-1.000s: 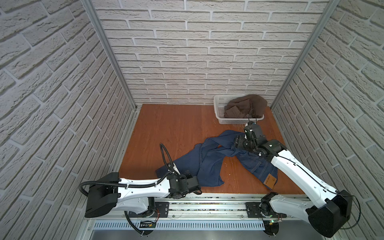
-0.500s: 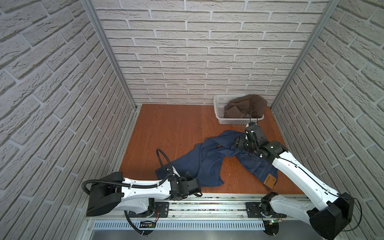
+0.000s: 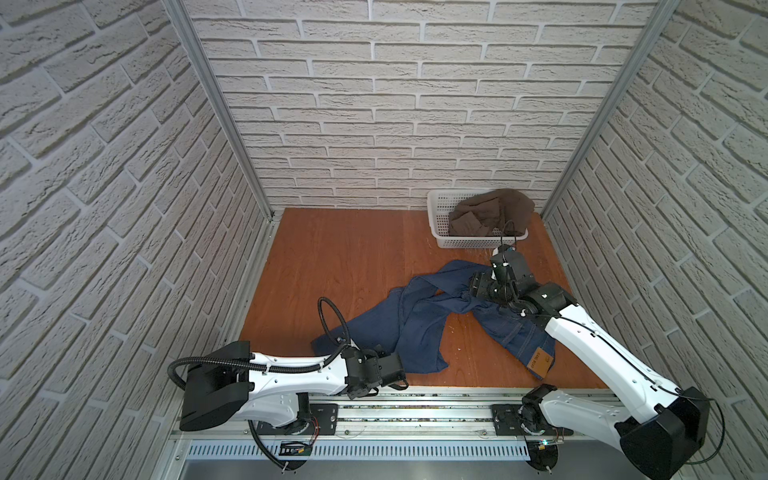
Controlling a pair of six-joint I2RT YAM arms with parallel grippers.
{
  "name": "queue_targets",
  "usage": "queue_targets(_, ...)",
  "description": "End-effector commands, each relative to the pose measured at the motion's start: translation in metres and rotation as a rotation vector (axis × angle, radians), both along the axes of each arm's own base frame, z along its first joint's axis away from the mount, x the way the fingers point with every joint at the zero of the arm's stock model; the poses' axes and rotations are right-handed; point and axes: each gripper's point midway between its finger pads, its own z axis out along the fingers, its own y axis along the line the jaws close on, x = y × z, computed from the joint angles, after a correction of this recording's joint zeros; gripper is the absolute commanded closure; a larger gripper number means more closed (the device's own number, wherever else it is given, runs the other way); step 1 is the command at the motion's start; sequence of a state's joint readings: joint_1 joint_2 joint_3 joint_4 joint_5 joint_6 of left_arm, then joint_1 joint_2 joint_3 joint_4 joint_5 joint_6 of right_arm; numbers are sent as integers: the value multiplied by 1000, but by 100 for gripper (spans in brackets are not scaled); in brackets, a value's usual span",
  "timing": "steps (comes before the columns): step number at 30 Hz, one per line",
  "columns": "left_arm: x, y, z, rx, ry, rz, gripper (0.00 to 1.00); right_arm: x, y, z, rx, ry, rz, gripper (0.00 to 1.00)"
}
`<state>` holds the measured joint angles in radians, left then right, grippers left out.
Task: Fold and stack the trousers
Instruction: 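Grasp the nearest jeans leg hem with the left gripper while the right holds the waistband, then pull the leg hem away from the right gripper with the left gripper, stretching the jeans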
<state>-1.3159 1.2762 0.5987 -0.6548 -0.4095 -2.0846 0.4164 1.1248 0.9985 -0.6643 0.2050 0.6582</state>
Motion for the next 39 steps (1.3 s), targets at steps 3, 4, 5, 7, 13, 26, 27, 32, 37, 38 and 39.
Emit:
queue_targets(3, -1, 5, -11, -64, 40, 247, 2, -1, -3, 4, -10, -38, -2, 26)
queue_targets(4, 0, 6, -13, -62, 42, 251, 3, -1, -4, 4, -13, -40, -2, 26)
queue_targets(5, 1, 8, -15, -54, 46, 257, 5, -2, -4, 4, -16, -39, -3, 26)
queue_targets(7, 4, 13, -18, -50, 42, 275, 12, -2, -6, 3, -27, -38, -5, 26)
queue_targets(13, 23, 25, -21, -53, -10, 303, 41, 1, -6, -1, -45, -24, -8, 26)
queue_targets(26, 56, 78, 29, -20, -201, 331, 100, -3, -23, 6, -81, 5, -108, 25)
queue_targets(27, 58, 87, 37, -11, -222, 338, 100, -5, -28, 7, -84, 4, -130, 24)
queue_targets(32, 66, 142, 100, 57, -372, 366, 100, -9, -53, 15, -83, -18, -221, 21)
queue_targets(37, 71, 193, 173, 151, -525, 390, 100, -5, -79, 17, -82, -22, -290, 20)
queue_targets(38, 72, 201, 186, 175, -547, 396, 100, -2, -83, 16, -78, -20, -298, 20)
queue_targets(39, 73, 207, 198, 191, -567, 403, 100, 1, -87, 15, -75, -18, -305, 20)
